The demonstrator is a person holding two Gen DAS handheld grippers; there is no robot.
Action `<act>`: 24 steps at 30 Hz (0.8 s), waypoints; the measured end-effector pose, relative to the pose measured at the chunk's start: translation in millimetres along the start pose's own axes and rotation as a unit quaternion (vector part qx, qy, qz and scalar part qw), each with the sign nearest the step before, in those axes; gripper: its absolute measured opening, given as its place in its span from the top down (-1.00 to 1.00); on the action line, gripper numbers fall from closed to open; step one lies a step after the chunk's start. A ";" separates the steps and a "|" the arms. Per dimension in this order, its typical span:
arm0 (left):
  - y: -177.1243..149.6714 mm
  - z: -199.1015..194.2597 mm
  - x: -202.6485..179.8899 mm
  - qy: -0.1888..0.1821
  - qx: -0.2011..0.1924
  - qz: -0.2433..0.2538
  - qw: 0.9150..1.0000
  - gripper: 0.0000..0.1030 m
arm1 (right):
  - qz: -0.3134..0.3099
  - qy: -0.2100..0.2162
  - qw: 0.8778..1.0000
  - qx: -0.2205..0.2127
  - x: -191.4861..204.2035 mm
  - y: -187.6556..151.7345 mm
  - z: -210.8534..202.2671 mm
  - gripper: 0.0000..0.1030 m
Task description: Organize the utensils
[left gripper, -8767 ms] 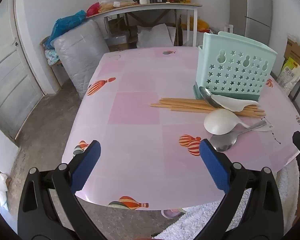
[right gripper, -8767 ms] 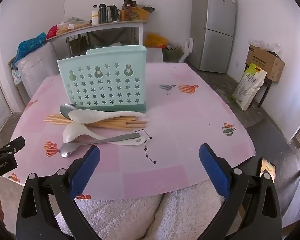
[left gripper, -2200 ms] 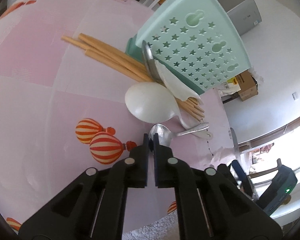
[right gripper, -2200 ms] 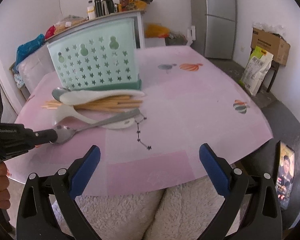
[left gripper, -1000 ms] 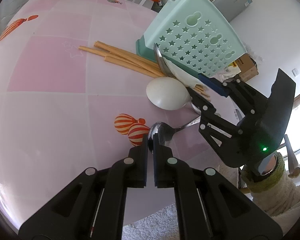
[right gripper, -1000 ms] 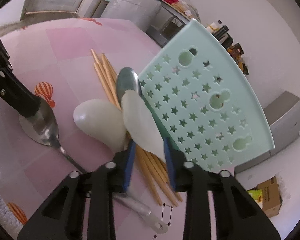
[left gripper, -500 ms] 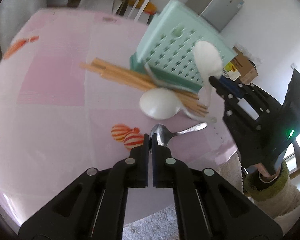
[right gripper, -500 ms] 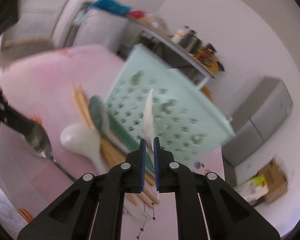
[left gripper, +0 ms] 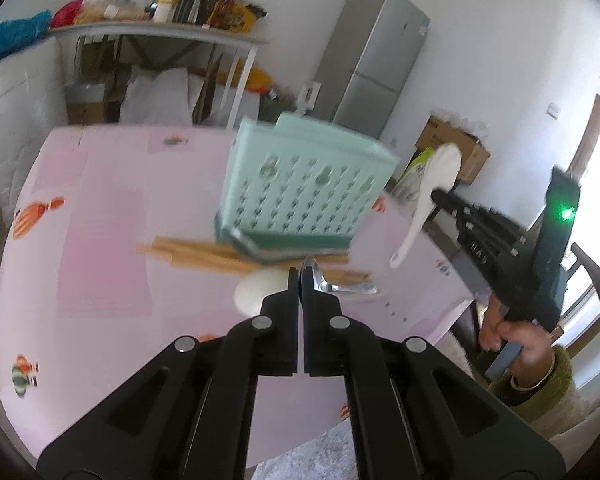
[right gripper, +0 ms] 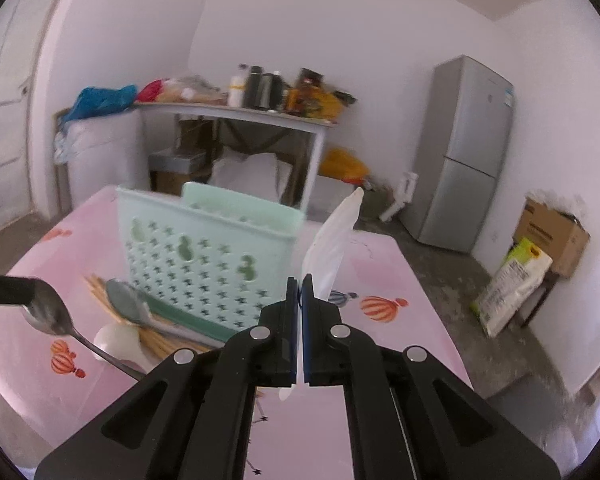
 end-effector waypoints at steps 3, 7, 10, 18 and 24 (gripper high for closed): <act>14.6 -5.3 -4.9 -0.012 -0.015 0.000 1.000 1.00 | 0.014 -0.006 1.000 0.002 -5.8 0.8 0.7 0.96; 36.9 -19.4 -5.3 -0.025 -0.042 -0.003 0.999 1.00 | 0.025 -0.009 1.000 0.001 -9.8 -0.8 0.8 0.96; 60.2 -35.7 -0.6 -0.011 -0.076 0.005 0.997 1.00 | 0.031 -0.006 0.999 -0.006 -10.7 -0.3 -2.5 0.96; 124.8 -83.0 10.1 0.081 -0.185 0.043 0.978 1.00 | 0.038 0.007 0.999 -0.012 -9.9 -3.3 -2.0 0.96; 144.5 -62.6 3.7 0.138 -0.199 0.087 0.966 1.00 | 0.046 0.013 0.999 -0.013 -13.8 -5.9 -1.2 0.96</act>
Point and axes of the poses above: each gripper's, at about its wrist camera, not at the fingertips, and z roughly the way its jaws point, x to its left, y to its top, the point moved 3 cm from there along z, roughly the way its jaws point, and after that the axes turned 4 degrees about x, right-handed, at the moved point
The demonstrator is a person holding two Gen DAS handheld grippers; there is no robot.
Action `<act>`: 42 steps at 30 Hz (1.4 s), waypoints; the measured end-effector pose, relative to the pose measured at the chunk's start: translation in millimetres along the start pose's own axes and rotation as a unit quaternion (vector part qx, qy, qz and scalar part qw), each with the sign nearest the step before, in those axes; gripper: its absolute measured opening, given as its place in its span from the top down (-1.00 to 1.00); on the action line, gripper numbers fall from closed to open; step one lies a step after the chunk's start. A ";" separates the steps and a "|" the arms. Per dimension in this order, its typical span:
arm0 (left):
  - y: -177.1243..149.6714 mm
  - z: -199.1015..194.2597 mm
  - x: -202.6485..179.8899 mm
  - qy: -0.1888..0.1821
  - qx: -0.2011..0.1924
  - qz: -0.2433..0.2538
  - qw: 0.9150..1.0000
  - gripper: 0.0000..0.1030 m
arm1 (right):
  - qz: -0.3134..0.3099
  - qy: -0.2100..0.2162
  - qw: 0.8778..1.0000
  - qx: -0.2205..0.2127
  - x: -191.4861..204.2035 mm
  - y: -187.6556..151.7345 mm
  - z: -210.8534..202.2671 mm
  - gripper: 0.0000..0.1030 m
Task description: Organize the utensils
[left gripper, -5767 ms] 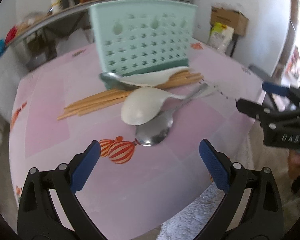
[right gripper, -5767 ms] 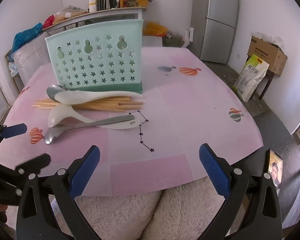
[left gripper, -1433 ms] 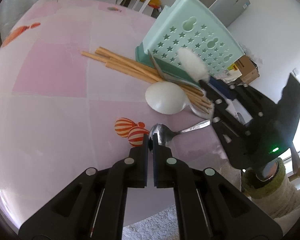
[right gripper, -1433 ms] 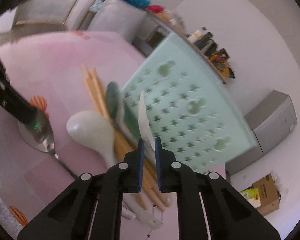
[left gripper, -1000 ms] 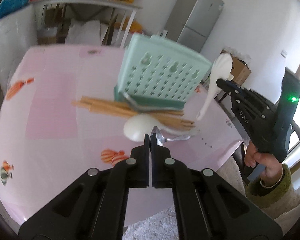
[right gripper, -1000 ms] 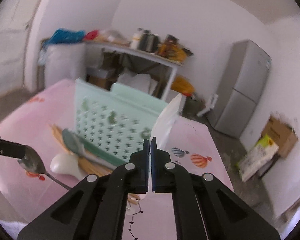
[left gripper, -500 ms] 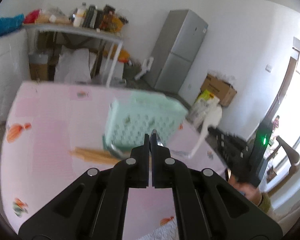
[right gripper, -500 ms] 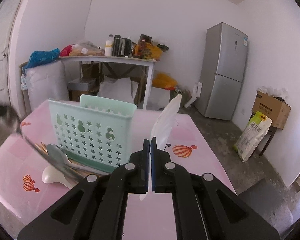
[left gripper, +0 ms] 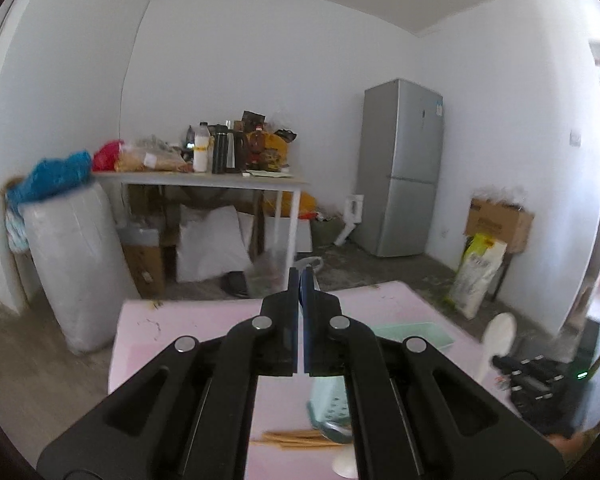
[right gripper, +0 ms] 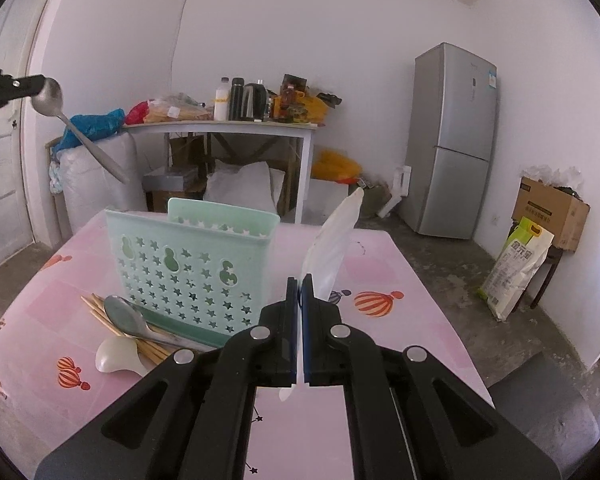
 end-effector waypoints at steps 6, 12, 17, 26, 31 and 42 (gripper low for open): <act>-9.8 36.8 -17.5 0.028 0.040 0.042 0.998 1.00 | 0.016 0.007 1.000 0.001 -5.9 0.9 0.1 0.96; -25.3 67.5 -33.0 0.046 0.081 0.070 0.993 0.99 | 0.024 0.014 1.000 0.002 -7.9 0.2 2.3 0.96; -38.6 93.5 -29.9 0.024 0.130 0.039 0.991 0.98 | 0.026 0.019 0.999 -0.004 -7.1 2.9 -2.0 0.96; -46.6 99.1 -16.4 0.001 0.139 -0.016 0.990 0.93 | 0.050 0.056 0.997 -0.035 -16.1 24.6 -24.1 0.96; -52.1 86.0 -11.5 -0.006 0.132 -0.038 0.991 0.78 | 0.064 0.091 0.991 -0.073 -24.0 53.5 -40.5 0.96; -82.6 57.0 1.1 -0.023 0.144 -0.076 0.986 0.48 | 0.084 0.196 0.965 -0.154 -28.1 121.1 -44.2 0.96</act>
Point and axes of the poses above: each gripper's, at about its wrist camera, not at the fingertips, and z roughly the way its jaws point, x to its left, y to its top, the point moved 3 cm from there along z, roughly the way its jaws point, and after that the axes turned 4 degrees about x, right-handed, at the moved point
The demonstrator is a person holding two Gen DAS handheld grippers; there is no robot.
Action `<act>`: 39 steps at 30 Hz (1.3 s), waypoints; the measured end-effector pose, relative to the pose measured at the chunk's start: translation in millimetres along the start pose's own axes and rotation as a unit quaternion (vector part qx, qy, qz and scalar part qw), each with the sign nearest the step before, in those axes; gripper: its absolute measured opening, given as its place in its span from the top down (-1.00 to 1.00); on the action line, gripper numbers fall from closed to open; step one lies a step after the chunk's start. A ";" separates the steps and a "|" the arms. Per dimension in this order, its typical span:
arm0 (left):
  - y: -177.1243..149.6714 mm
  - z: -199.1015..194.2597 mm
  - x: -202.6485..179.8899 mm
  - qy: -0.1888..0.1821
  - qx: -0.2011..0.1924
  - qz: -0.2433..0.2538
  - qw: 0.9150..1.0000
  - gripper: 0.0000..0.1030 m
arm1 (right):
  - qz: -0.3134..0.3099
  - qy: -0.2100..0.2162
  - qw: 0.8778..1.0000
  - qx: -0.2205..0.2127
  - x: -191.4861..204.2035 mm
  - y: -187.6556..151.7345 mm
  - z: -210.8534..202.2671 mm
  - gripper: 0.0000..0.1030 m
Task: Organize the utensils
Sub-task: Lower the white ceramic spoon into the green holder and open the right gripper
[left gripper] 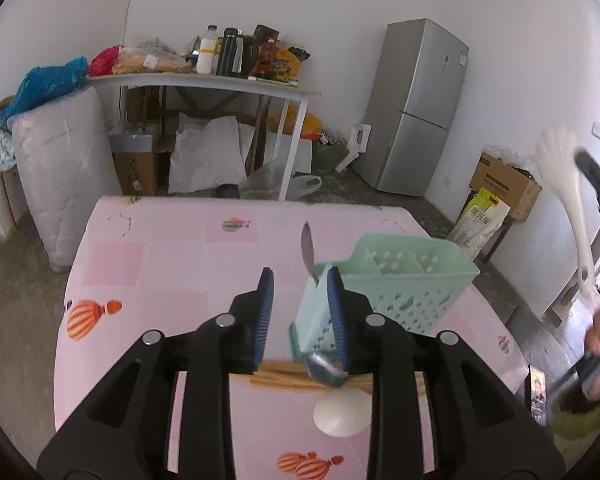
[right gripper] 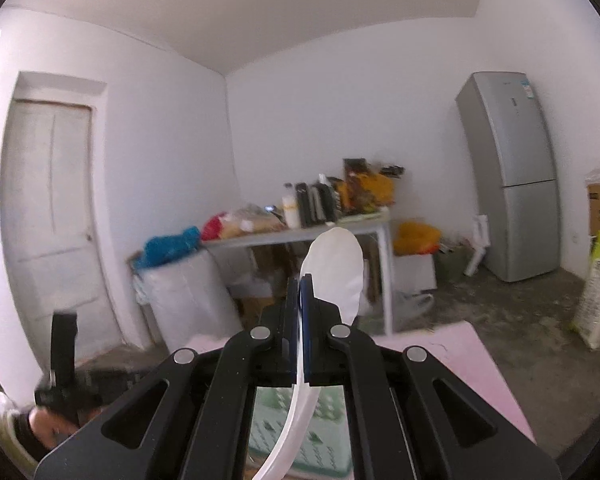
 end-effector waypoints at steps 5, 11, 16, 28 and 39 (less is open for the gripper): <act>-13.1 -0.5 4.7 -0.001 0.012 -0.006 1.000 0.45 | 0.001 0.027 1.000 -0.006 2.6 9.5 29.2 0.96; -21.3 3.8 12.5 0.003 0.025 -0.018 1.000 0.44 | 0.000 0.039 0.999 0.007 -3.5 1.5 85.5 0.96; -24.1 3.9 20.6 0.016 0.029 -0.019 0.999 0.44 | -0.004 0.024 0.999 0.041 -16.4 -23.6 130.8 0.96; -26.6 11.6 27.0 0.013 0.038 -0.030 0.999 0.44 | 0.017 0.005 0.997 0.069 -42.8 -61.8 126.4 0.94; -23.9 12.4 18.0 0.000 0.036 -0.028 0.999 0.44 | 0.021 -0.022 0.999 0.045 -48.4 -59.2 115.7 0.95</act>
Point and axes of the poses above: each gripper's, at about its wrist camera, not at the fingertips, and z roughly the way its jaws point, x to its left, y to its top, the point moved 3 cm from there along z, roughly the way its jaws point, and after that the axes turned 4 degrees about x, right-handed, at the moved point
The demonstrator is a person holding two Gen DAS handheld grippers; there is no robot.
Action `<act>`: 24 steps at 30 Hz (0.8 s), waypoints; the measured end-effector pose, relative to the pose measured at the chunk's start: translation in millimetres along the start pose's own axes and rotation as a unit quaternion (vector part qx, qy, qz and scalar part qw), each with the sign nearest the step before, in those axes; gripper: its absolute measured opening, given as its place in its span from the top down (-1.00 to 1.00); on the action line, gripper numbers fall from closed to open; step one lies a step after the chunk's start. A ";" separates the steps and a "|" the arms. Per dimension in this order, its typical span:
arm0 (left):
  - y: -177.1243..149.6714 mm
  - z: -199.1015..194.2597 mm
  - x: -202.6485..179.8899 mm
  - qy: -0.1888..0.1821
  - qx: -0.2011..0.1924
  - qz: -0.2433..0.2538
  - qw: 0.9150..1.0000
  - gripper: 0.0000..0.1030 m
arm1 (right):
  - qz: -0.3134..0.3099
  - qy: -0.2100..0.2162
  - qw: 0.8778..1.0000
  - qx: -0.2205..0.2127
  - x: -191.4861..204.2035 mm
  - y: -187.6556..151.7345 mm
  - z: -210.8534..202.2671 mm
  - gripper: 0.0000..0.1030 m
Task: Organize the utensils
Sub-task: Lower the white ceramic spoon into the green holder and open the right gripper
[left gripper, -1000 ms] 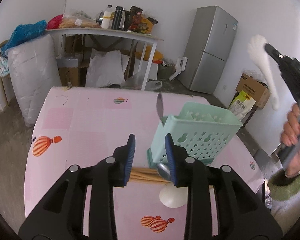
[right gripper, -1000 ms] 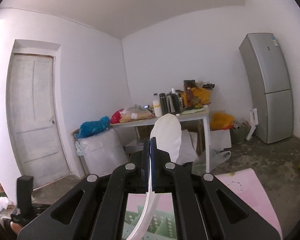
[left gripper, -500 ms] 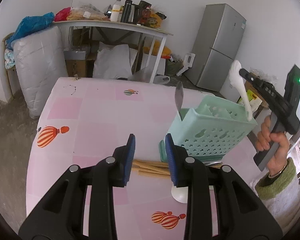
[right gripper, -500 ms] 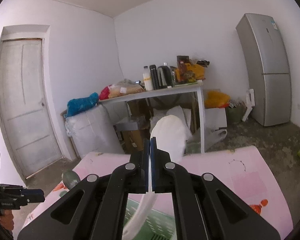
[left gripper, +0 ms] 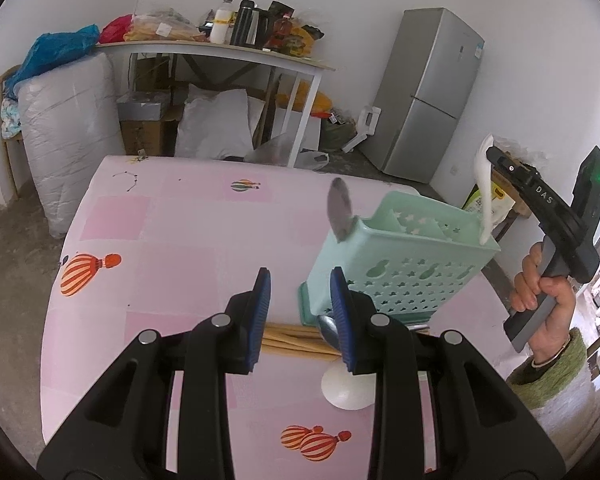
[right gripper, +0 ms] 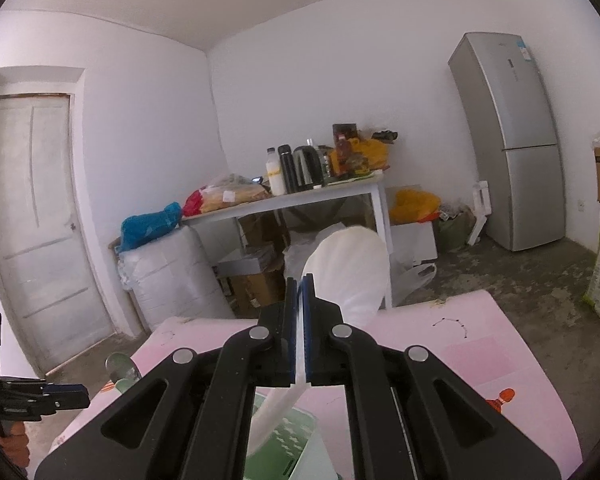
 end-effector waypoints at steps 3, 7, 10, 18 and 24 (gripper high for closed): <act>-0.3 3.0 -3.9 -0.004 0.001 0.004 1.000 0.44 | -0.018 -0.022 1.000 -0.010 4.3 -1.6 -3.4 0.95; -0.9 7.4 -8.0 -0.009 0.005 0.006 1.000 0.44 | -0.039 -0.037 0.998 -0.015 10.1 -7.3 -8.1 0.95; -1.9 9.5 -8.9 -0.011 0.006 0.006 1.000 0.44 | -0.039 -0.041 0.998 -0.009 9.0 -14.3 -12.5 0.95; -4.3 12.5 -2.9 -0.006 0.011 0.000 1.000 0.44 | 0.003 -0.034 0.999 0.004 -3.8 -27.7 -40.9 0.94; -4.5 12.0 -0.3 -0.007 0.011 -0.003 1.000 0.44 | 0.072 -0.005 0.997 0.015 -26.6 -21.0 -54.8 0.54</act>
Point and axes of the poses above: each gripper's, at about its wrist camera, not at the fingertips, and z roughly the way its jaws point, x to its left, y to its top, the point moved 3 cm from there along z, roughly the way its jaws point, and after that the axes turned 4 degrees about x, right-handed, at the moved point
